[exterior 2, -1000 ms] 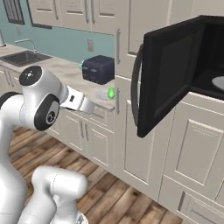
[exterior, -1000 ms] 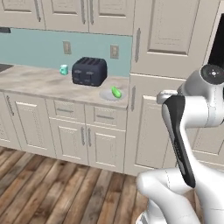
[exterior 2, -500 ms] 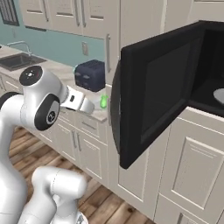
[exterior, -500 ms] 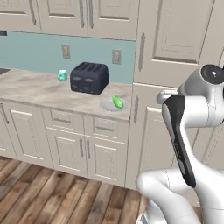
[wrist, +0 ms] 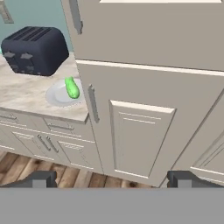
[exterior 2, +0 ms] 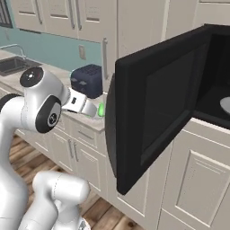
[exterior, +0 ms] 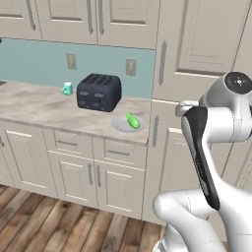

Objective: Pick the corn from the counter and place it in the microwave. Then turn on the microwave.

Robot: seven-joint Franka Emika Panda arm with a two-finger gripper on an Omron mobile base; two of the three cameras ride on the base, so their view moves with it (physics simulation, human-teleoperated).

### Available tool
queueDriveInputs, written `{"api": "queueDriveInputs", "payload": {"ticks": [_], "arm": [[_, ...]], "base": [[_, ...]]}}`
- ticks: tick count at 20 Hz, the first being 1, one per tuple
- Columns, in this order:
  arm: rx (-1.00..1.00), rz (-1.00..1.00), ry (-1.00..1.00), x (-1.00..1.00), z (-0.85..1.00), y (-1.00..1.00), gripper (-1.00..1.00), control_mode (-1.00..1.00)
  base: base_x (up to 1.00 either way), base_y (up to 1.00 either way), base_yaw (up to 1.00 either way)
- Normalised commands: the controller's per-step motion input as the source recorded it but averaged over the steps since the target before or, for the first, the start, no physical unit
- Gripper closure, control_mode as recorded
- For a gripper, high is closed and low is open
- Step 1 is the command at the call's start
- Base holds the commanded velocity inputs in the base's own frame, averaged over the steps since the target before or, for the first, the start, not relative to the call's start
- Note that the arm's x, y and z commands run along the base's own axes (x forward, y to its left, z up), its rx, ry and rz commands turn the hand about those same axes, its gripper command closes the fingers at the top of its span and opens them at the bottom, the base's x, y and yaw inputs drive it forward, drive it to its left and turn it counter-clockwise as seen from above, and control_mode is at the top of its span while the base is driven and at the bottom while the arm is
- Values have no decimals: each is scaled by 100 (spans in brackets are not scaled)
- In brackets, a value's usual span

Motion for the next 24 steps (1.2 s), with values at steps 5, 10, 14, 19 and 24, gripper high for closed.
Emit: {"api": "queueDriveInputs", "payload": {"ticks": [5,10,14,19,24], "arm": [[0,0,0,0,0,0,-100,100],[0,0,0,0,0,0,-100,100],[0,0,0,0,0,0,-100,100],[0,0,0,0,0,0,-100,100],[0,0,0,0,0,0,-100,100]], "base": [[28,27,-19],[29,44,-24],[29,47,-24],[28,45,-23],[30,41,-22]]}}
